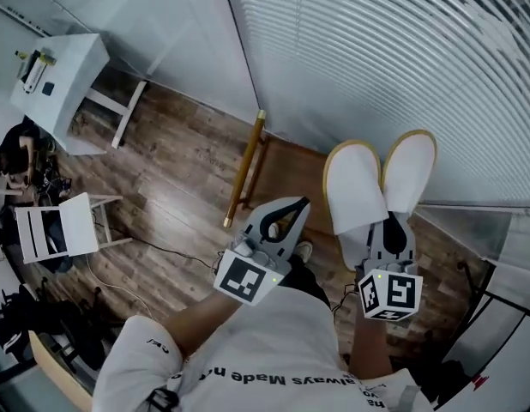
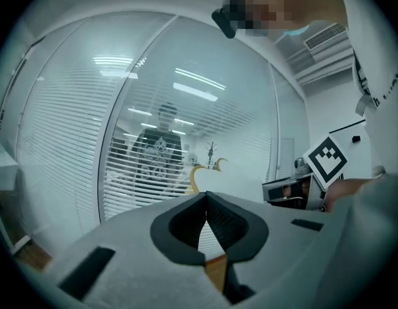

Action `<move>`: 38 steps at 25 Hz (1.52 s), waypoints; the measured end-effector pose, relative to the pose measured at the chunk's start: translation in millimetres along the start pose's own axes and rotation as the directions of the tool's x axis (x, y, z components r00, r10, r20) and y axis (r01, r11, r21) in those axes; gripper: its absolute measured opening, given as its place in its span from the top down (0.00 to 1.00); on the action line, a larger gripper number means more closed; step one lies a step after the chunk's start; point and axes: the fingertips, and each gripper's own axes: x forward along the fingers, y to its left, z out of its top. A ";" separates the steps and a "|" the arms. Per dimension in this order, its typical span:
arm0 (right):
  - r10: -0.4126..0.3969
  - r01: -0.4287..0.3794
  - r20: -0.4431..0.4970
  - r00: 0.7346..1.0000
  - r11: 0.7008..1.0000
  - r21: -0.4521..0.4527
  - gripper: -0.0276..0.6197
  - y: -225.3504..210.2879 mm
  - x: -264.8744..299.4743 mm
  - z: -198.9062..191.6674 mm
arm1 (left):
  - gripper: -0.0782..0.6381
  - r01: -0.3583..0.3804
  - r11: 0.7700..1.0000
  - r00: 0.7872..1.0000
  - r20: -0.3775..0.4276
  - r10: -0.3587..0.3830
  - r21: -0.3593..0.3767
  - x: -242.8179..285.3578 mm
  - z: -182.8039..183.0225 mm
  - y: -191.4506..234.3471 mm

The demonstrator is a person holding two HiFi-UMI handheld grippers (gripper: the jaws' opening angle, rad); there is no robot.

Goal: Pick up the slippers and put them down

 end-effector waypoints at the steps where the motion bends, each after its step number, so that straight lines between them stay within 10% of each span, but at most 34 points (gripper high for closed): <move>1: 0.002 -0.002 0.010 1.000 1.000 -0.007 0.92 1.6 -4.2 8.6 | 0.88 0.001 1.000 1.000 0.012 -0.001 0.004 -2.6 8.9 -2.0; 18: 0.053 -0.051 0.136 0.989 0.999 -0.015 0.93 8.2 -87.9 91.6 | 0.88 -0.031 0.999 0.992 0.127 0.026 0.034 -52.6 93.3 -39.9; 26: 0.199 -0.193 0.138 0.970 0.980 -0.052 0.93 24.1 -85.9 107.2 | 0.88 -0.162 0.987 0.974 0.160 0.158 0.007 -69.9 105.0 -41.1; 38: 0.559 -0.540 0.096 0.824 0.825 -0.166 0.93 154.3 -63.3 96.0 | 0.88 -0.522 0.851 0.830 0.194 0.523 -0.064 -193.7 77.4 -1.8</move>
